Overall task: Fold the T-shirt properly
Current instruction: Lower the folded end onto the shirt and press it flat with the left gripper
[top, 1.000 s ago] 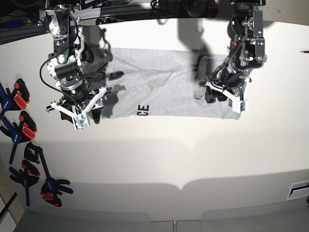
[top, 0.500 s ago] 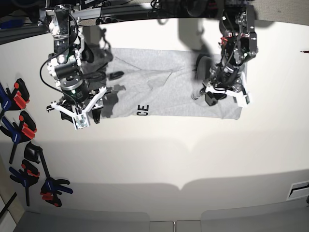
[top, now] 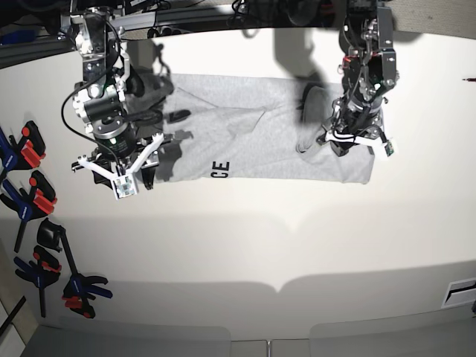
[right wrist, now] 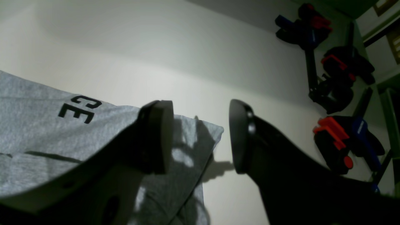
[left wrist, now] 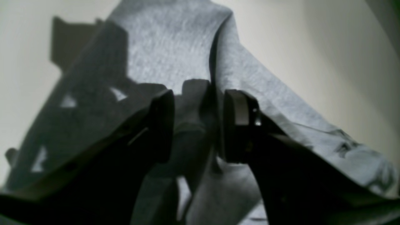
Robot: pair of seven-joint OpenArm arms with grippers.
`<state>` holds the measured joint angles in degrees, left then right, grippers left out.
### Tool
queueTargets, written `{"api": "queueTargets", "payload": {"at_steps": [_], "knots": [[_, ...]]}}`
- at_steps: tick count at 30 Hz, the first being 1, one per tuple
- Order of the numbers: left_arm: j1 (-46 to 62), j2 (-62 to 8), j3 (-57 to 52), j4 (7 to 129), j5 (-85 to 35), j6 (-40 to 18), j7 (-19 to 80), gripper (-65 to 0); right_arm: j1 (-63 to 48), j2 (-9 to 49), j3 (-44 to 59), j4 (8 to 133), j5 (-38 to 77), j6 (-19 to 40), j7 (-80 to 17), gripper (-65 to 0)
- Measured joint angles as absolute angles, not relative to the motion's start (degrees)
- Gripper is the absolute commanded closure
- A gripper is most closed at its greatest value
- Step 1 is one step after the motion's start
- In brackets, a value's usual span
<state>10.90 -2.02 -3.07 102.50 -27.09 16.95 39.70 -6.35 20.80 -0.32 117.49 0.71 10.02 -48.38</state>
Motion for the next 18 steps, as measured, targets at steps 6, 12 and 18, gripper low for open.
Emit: {"api": "queueTargets", "payload": {"at_steps": [6, 12, 18], "knots": [[10.9, -1.76, -2.96, 102.5, -26.52, 16.73, 38.15, -23.9, -6.37, 20.82, -0.32, 117.49, 0.71, 10.04, -47.88, -27.3], [10.7, -1.89, -0.3, 102.48, -27.03, 14.96, 31.75, -23.9, -6.35, 20.8, -0.32, 117.49, 0.71, 10.04, -47.86, -27.3], [10.87, -1.61, 1.76, 101.95, -24.14, 15.35, 34.35, -23.9, -6.35, 20.8, -0.32, 117.49, 0.71, 10.04, -47.62, -27.3]]}}
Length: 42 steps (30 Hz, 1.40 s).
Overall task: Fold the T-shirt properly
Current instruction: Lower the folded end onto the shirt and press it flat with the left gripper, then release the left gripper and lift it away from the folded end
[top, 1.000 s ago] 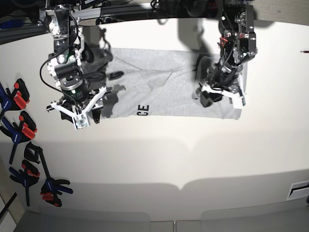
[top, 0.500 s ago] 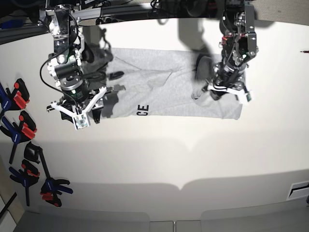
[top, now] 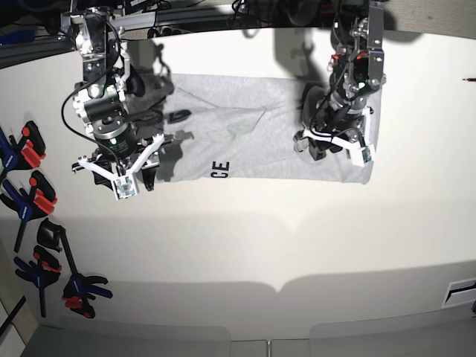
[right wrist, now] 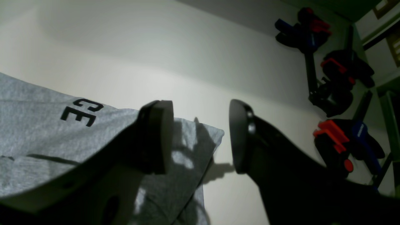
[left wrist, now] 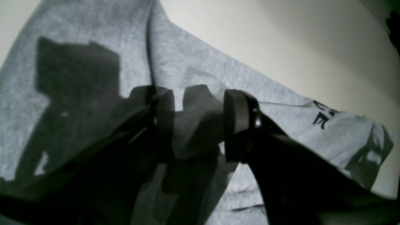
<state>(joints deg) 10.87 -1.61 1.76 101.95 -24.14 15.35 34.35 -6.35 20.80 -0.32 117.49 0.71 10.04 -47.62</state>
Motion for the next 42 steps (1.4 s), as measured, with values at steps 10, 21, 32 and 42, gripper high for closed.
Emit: {"api": "queueTargets", "payload": {"at_steps": [10, 21, 32, 42], "knots": [[9.78, 2.04, 1.39, 95.72, -26.79, 20.08, 35.64, -23.9, -6.35, 20.95, -0.32, 117.49, 0.71, 10.02, -47.59, -27.3], [1.89, 1.91, 2.63, 95.35, -37.26, 1.65, 36.18, -23.9, -6.35, 20.91, -0.34, 117.49, 0.71, 10.02, -47.42, -27.3], [-8.14, 1.87, 9.45, 95.35, -35.75, -6.76, 38.22, -23.9, -6.35, 20.86, -0.34, 117.49, 0.71, 10.02, -47.42, -27.3], [-8.6, 1.54, 6.24, 102.0, -25.74, -6.94, 44.14, -23.9, -6.35, 20.93, -0.32, 117.49, 0.71, 10.02, -48.51, -27.3]]}}
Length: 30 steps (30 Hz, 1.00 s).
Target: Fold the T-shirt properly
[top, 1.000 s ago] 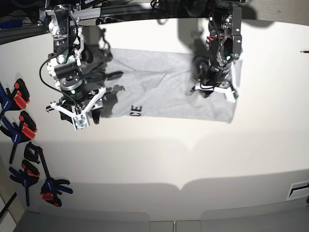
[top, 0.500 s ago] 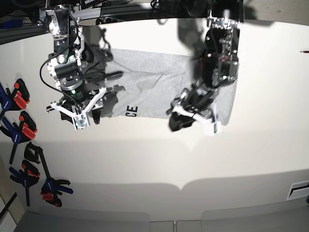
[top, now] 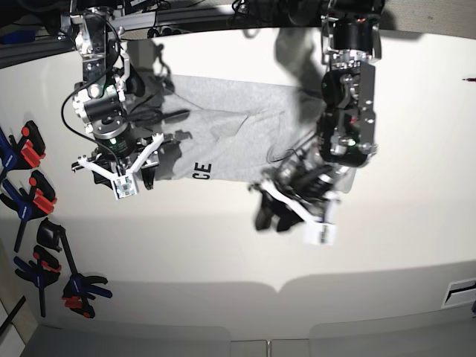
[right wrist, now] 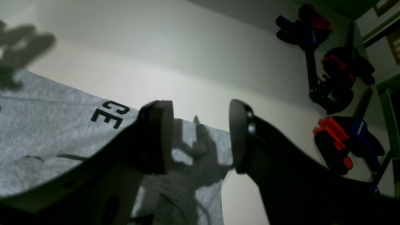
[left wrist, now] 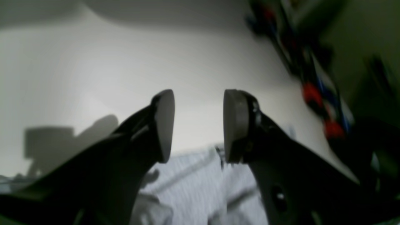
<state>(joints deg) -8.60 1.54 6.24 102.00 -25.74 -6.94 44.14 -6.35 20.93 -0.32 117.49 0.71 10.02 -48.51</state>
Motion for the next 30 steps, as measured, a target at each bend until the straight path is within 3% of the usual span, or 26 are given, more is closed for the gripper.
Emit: {"api": "queueTargets", "payload": {"at_steps": [5, 8, 10, 16, 20, 30], "knots": [[-4.05, -0.97, 6.52, 105.82, -19.35, -7.4, 47.86, -23.9, -6.35, 20.93, -0.34, 117.49, 0.71, 10.04, -48.51, -27.3], [-0.93, -4.91, 6.39, 107.35, -13.8, 4.86, 47.22, -23.9, -6.37, 20.93, -0.32, 117.49, 0.71, 10.04, -48.56, -27.3], [1.06, -7.55, 6.2, 107.72, -11.68, 7.38, 46.78, -23.9, -6.35, 20.95, -0.32, 117.49, 0.69, 10.02, -49.15, -27.3], [7.42, -9.39, 6.52, 107.74, -11.57, 7.4, 46.3, -23.9, -6.37, 20.82, -0.32, 117.49, 0.71, 10.02, -48.97, -27.3], [11.68, -8.45, 6.68, 106.08, -11.79, 7.7, 38.46, -23.9, -6.35, 20.93, -0.27, 117.49, 3.44, 10.04, -48.9, -27.3], [7.01, -7.33, 10.31, 96.71, -14.11, 7.92, 35.73, -23.9, -6.35, 20.82, -0.3, 117.49, 4.75, 10.02, -48.9, -27.3]]}}
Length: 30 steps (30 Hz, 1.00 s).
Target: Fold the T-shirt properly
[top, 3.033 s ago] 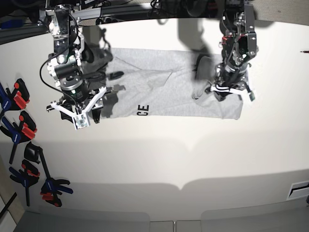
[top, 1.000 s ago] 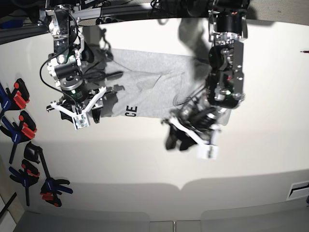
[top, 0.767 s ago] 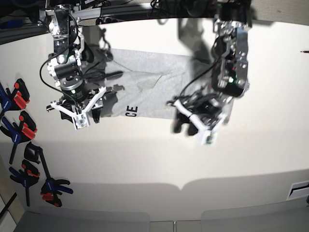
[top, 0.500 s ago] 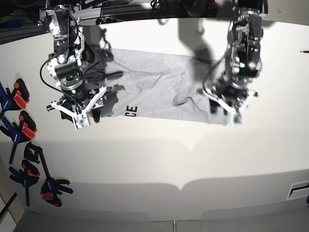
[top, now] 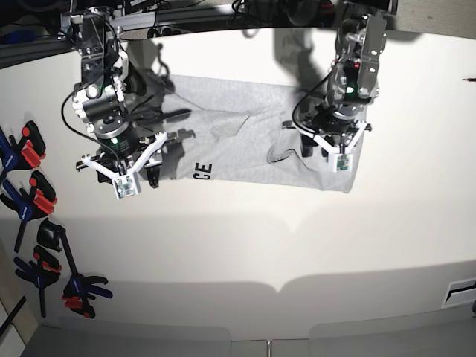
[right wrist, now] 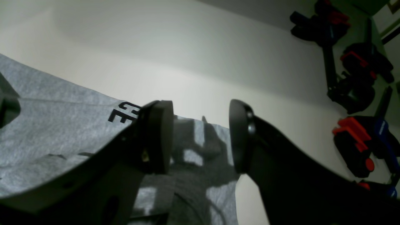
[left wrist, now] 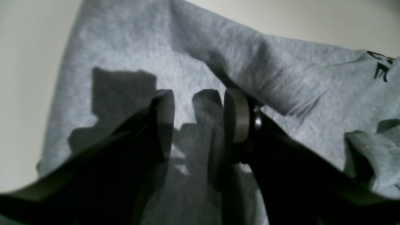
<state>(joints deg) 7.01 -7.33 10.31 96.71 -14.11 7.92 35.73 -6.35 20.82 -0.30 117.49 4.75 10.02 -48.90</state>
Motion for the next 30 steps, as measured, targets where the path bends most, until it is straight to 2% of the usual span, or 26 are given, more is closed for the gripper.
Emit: {"api": "queueTargets", "payload": {"at_steps": [9, 15, 18, 20, 24, 30], "knots": [[-0.73, -7.31, 17.02, 96.01, -14.98, 7.7, 31.22, -23.9, -6.35, 20.82, -0.3, 117.49, 4.69, 10.04, -48.29, -27.3], [-1.93, -5.56, 17.34, 86.48, -10.92, 7.66, 32.75, -23.9, -6.35, 20.8, -0.3, 117.49, 4.75, 10.04, -48.27, -27.3], [-1.48, -6.24, 17.43, 87.85, -6.22, 7.68, 37.63, -23.9, -6.35, 20.93, -0.3, 117.51, 4.71, 10.02, -48.21, -27.3], [-1.61, -6.37, 17.26, 90.26, -3.95, 7.68, 37.43, -23.9, -6.35, 20.95, -0.3, 117.49, 4.6, 10.04, -48.31, -27.3], [-2.44, -6.33, 17.26, 93.76, -6.02, 6.55, 32.23, -23.9, -6.33, 20.82, -0.3, 117.49, 4.73, 10.04, -47.64, -27.3], [-3.07, -6.26, 17.3, 93.78, -6.11, 4.64, 35.4, -23.9, -6.35, 20.93, -0.3, 117.49, 4.67, 10.04, -47.57, -27.3]]}}
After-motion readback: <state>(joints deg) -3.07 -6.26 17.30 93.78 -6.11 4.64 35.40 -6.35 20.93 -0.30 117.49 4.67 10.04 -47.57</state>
